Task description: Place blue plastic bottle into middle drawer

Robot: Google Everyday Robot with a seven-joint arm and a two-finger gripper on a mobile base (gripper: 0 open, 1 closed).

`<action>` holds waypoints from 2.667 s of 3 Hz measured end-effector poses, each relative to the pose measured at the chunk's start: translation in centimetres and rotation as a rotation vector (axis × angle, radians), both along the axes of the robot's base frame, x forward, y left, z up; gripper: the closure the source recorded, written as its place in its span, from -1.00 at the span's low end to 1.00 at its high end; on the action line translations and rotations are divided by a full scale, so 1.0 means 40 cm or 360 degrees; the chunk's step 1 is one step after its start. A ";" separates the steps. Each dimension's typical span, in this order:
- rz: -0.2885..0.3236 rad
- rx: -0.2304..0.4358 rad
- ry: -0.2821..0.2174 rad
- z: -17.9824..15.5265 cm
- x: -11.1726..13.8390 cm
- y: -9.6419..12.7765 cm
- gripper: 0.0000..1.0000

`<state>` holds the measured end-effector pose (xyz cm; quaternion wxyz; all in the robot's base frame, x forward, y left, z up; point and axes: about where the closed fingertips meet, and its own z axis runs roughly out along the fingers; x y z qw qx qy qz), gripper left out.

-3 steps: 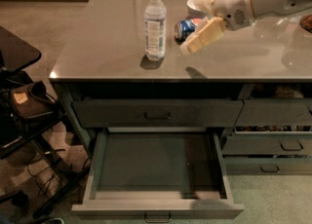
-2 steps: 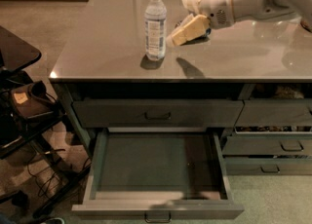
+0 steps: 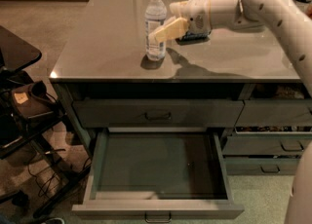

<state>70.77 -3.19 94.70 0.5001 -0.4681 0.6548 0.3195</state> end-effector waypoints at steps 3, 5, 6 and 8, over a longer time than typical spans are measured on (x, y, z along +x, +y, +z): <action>0.0002 0.0000 0.0004 -0.004 0.000 0.004 -0.16; 0.0002 0.0000 0.0004 -0.003 0.000 0.004 0.77; 0.0008 0.0010 0.0001 0.006 -0.011 -0.005 1.00; 0.0003 0.0144 -0.0116 0.161 -0.254 -0.192 1.00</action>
Offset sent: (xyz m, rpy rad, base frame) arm -0.0001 0.0015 -0.0014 0.0002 0.0022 0.0012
